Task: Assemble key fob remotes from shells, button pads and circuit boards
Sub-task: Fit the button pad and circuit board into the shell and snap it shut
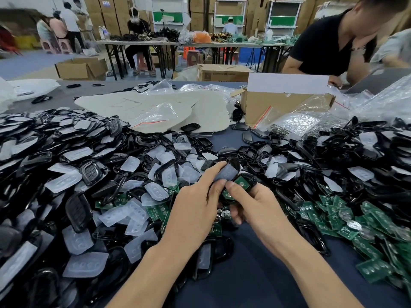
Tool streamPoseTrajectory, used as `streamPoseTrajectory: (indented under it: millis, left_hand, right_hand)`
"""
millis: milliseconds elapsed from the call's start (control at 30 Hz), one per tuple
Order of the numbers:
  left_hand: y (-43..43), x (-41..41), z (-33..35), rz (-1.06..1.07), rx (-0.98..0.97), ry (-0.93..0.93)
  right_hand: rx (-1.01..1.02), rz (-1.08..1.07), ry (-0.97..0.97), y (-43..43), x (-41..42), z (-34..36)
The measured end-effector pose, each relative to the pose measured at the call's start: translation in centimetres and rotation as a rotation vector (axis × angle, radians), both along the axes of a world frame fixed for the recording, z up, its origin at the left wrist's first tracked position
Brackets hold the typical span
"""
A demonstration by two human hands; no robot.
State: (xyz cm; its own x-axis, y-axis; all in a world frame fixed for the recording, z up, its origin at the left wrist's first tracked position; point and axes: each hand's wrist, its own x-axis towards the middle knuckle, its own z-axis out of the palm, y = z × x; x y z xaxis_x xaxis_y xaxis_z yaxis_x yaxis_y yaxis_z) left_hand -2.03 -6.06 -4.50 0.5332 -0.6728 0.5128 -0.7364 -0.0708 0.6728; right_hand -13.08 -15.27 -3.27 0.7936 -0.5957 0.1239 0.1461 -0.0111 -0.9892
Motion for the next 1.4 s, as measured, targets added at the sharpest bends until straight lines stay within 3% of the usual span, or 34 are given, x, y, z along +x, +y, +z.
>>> streamPoseTrajectory:
  millis: [633,833,967,1233,1400]
  left_hand:
    - [0.5,-0.5,0.9,-0.028,0.024,-0.039]
    - [0.8,-0.2,0.7,-0.065,0.05,-0.041]
    - [0.8,-0.5,0.7,-0.189,0.166,-0.055]
    - [1.5,-1.8,1.3,-0.223,0.308,-0.241]
    - [0.9,-2.0,0.9,-0.13,0.356,-0.349]
  right_hand:
    - [0.056,0.065,-0.027,-0.4,-0.1,-0.7]
    - [0.224,0.168,-0.103,-0.3,-0.1,-0.7]
    - [0.283,0.08,-0.09,-0.3,0.2,-1.2]
    - [0.244,-0.005,0.052,-0.3,0.3,-2.3]
    - [0.265,0.024,0.102,-0.1,0.4,-2.1]
